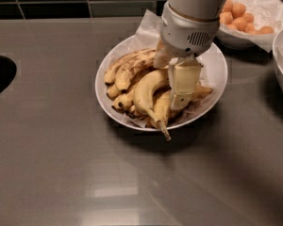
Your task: Pick banana from white bowl
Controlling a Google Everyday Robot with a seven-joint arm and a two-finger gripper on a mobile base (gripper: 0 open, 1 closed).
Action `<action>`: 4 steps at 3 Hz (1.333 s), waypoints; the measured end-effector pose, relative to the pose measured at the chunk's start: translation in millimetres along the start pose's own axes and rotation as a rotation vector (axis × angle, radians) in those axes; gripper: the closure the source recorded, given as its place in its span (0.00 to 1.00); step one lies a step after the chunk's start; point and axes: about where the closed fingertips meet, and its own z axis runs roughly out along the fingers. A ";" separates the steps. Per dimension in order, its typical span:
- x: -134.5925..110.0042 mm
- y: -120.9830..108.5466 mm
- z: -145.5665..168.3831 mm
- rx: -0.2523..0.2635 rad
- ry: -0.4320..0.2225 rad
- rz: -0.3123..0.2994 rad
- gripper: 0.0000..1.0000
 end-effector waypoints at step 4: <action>-8.9 -4.2 12.5 -0.031 -0.003 -0.020 0.43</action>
Offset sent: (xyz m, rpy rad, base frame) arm -0.0192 -0.0045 -0.0151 -0.0701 0.1203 0.0446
